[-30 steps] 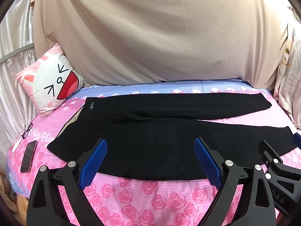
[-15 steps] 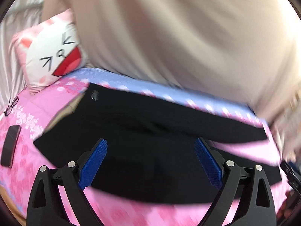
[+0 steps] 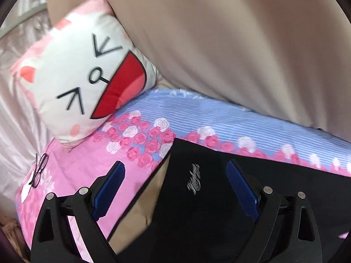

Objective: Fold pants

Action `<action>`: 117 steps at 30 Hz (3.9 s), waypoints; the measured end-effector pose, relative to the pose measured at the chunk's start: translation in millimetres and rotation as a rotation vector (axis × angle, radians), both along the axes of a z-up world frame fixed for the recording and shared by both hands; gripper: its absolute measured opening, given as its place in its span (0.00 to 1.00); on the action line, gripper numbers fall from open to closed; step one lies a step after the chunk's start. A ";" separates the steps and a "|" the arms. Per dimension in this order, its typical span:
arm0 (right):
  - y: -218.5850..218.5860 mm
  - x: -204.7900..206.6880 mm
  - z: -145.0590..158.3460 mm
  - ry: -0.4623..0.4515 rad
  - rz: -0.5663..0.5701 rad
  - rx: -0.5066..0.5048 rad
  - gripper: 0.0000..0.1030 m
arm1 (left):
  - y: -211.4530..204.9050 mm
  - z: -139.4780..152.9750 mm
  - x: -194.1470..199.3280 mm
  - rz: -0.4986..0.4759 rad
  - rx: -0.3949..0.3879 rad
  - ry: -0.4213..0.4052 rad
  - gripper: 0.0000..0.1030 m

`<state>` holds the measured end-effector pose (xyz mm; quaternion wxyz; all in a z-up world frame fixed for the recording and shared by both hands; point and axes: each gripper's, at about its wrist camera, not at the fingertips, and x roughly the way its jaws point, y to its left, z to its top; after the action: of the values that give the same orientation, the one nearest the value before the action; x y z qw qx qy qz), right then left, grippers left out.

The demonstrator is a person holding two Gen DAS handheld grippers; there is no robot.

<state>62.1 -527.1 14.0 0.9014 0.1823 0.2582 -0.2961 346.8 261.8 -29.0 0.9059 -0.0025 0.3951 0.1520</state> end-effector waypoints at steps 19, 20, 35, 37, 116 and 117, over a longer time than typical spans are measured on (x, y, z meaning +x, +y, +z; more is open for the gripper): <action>-111.4 63.4 -64.7 0.221 0.024 0.062 0.95 | 23.2 -85.4 86.5 0.039 -0.020 0.184 0.89; -112.4 65.9 -67.2 0.228 0.030 0.063 0.95 | 23.3 -87.0 88.4 0.039 -0.020 0.188 0.90; -108.1 93.0 -80.2 0.173 0.151 0.098 0.65 | 35.8 -89.1 114.1 -0.021 -0.168 0.182 0.59; -107.8 93.6 -78.4 0.181 0.154 0.107 0.61 | 31.3 -87.9 117.6 -0.022 -0.169 0.196 0.53; 84.1 -228.4 -1.8 0.130 0.344 -0.228 0.07 | 71.2 -71.3 -246.2 -0.092 -0.319 0.094 0.51; 77.9 -245.7 -27.8 0.186 0.296 -0.168 0.07 | 71.3 -73.1 -246.9 -0.093 -0.322 0.093 0.52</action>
<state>-183.6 -449.2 -13.8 0.9195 0.0383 0.3385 -0.1962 99.8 333.1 -102.1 0.8806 -0.1223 0.4555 0.0449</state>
